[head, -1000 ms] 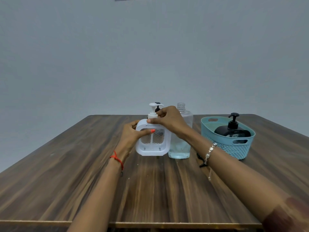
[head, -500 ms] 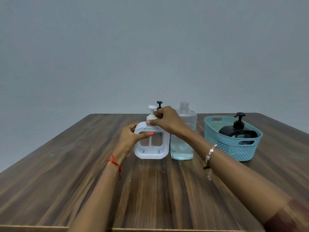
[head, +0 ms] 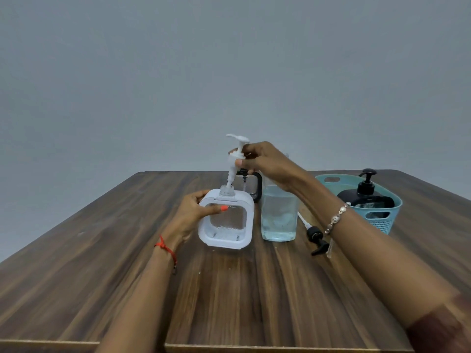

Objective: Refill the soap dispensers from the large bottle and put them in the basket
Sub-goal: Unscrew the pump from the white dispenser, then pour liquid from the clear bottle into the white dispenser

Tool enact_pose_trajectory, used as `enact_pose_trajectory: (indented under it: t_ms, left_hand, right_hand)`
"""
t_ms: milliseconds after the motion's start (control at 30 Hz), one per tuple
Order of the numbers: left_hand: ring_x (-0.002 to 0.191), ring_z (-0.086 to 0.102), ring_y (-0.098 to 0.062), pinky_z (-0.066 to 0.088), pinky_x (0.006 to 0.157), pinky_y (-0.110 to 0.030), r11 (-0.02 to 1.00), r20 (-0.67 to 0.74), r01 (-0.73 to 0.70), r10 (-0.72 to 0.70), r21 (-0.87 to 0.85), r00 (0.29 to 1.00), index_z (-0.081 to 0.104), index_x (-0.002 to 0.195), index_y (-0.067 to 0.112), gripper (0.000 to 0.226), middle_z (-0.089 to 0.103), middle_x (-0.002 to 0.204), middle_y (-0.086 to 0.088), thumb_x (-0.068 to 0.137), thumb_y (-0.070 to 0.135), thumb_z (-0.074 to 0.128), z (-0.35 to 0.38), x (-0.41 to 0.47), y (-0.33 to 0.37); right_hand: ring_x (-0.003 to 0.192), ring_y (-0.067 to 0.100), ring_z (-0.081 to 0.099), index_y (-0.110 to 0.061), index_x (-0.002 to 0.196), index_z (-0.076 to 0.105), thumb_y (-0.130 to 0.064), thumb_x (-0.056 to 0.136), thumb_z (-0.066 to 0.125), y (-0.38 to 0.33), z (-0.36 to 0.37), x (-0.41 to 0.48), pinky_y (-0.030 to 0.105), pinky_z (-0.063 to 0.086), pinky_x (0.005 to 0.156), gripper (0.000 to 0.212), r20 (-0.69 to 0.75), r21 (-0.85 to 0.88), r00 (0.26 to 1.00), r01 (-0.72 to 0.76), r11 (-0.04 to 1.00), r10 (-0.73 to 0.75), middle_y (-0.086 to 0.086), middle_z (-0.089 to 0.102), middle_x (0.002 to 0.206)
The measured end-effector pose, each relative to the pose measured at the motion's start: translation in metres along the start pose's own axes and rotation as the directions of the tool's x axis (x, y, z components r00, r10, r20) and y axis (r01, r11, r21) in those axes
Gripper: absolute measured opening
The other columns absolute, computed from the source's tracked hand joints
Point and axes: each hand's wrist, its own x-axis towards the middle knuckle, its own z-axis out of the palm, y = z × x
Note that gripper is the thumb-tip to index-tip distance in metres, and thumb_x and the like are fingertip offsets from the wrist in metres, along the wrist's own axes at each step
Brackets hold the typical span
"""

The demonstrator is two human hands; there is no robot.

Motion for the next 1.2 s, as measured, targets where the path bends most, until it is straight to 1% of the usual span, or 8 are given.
enact_pose_trajectory:
  t_ms: [167, 267, 367, 467, 567, 833, 1000, 1200]
  left_hand:
    - [0.076, 0.066, -0.021, 0.057, 0.07, -0.032, 0.998, -0.164, 0.052, -0.059, -0.043, 0.985, 0.067, 0.095, 0.015, 0.034, 0.07, 0.088, -0.006, 0.065, 0.001, 0.077, -0.007, 0.0, -0.006]
    - [0.075, 0.065, -0.019, 0.054, 0.06, -0.027, 0.997, -0.274, 0.049, -0.066, -0.068, 0.96, 0.064, 0.097, 0.014, 0.034, 0.068, 0.088, -0.003, 0.067, 0.003, 0.077, -0.012, 0.0, -0.008]
    - [0.074, 0.064, -0.018, 0.053, 0.059, -0.026, 0.995, -0.339, 0.01, -0.044, -0.101, 0.94, 0.064, 0.089, 0.018, 0.029, 0.067, 0.087, -0.001, 0.067, 0.004, 0.077, -0.015, 0.0, -0.009]
    - [0.073, 0.063, -0.016, 0.054, 0.057, -0.023, 0.995, -0.381, -0.011, -0.029, -0.102, 0.924, 0.063, 0.088, 0.018, 0.028, 0.066, 0.085, 0.001, 0.068, 0.004, 0.077, -0.015, -0.002, -0.009]
    - [0.074, 0.061, -0.016, 0.052, 0.055, -0.022, 0.997, -0.407, -0.01, -0.023, -0.08, 0.913, 0.061, 0.098, 0.013, 0.034, 0.065, 0.086, 0.001, 0.069, 0.006, 0.077, -0.014, -0.003, -0.009]
    - [0.074, 0.062, -0.016, 0.052, 0.056, -0.021, 0.997, -0.398, -0.016, -0.014, -0.072, 0.917, 0.062, 0.1, 0.012, 0.036, 0.066, 0.087, 0.0, 0.068, 0.006, 0.078, -0.014, -0.002, -0.006]
    - [0.075, 0.061, -0.017, 0.051, 0.058, -0.025, 0.997, -0.393, -0.001, -0.028, -0.075, 0.919, 0.061, 0.104, 0.011, 0.039, 0.065, 0.087, 0.001, 0.069, 0.006, 0.078, -0.01, -0.001, -0.006]
    - [0.077, 0.062, -0.02, 0.052, 0.061, -0.028, 0.997, -0.384, 0.005, -0.036, -0.083, 0.922, 0.061, 0.106, 0.01, 0.042, 0.065, 0.091, -0.003, 0.068, 0.007, 0.078, -0.005, 0.001, -0.008]
  right_hand:
    - [0.079, 0.017, 0.052, -0.008, 0.104, 0.061, 0.002, 0.085, 0.06, -0.001, -0.016, -0.001, 0.024, 0.047, 0.063, 0.021, -0.272, 0.125, 0.944, 0.228, 0.966, -0.188, 0.011, 0.061, 0.097]
    - [0.095, 0.016, 0.058, -0.013, 0.108, 0.057, 0.0, 0.084, 0.063, 0.011, -0.013, -0.015, 0.023, 0.053, 0.073, 0.027, -0.291, -0.067, 0.887, 0.355, 0.932, -0.359, 0.012, 0.062, 0.109]
    - [0.1, 0.018, 0.057, -0.003, 0.109, 0.056, 0.012, 0.079, 0.059, 0.042, 0.004, -0.037, 0.025, 0.05, 0.086, 0.034, -0.077, -0.322, 0.872, 0.437, 0.84, -0.484, 0.014, 0.061, 0.11]
    - [0.112, 0.023, 0.054, 0.002, 0.116, 0.056, 0.019, 0.07, 0.058, 0.082, 0.021, -0.059, 0.031, 0.046, 0.095, 0.048, 0.279, -0.551, 0.854, 0.517, 0.655, -0.44, 0.019, 0.058, 0.119]
    - [0.101, 0.03, 0.061, 0.001, 0.111, 0.058, 0.01, 0.073, 0.062, 0.112, 0.036, -0.076, 0.04, 0.056, 0.075, 0.04, 0.407, -0.641, 0.828, 0.559, 0.526, -0.385, 0.016, 0.06, 0.115]
    - [0.1, 0.025, 0.052, -0.004, 0.117, 0.051, 0.001, 0.081, 0.049, 0.13, 0.043, -0.089, 0.037, 0.049, 0.078, 0.036, 0.408, -0.638, 0.886, 0.45, 0.625, -0.221, 0.01, 0.047, 0.121]
    - [0.108, 0.02, 0.048, -0.007, 0.128, 0.046, 0.004, 0.08, 0.049, 0.128, 0.04, -0.092, 0.02, 0.041, 0.081, 0.05, 0.398, -0.636, 0.903, 0.399, 0.661, -0.162, 0.007, 0.044, 0.126]
    - [0.121, 0.022, 0.045, -0.005, 0.131, 0.046, 0.009, 0.078, 0.044, 0.119, 0.032, -0.092, 0.029, 0.043, 0.096, 0.055, 0.333, -0.621, 0.921, 0.377, 0.687, -0.205, 0.01, 0.046, 0.131]
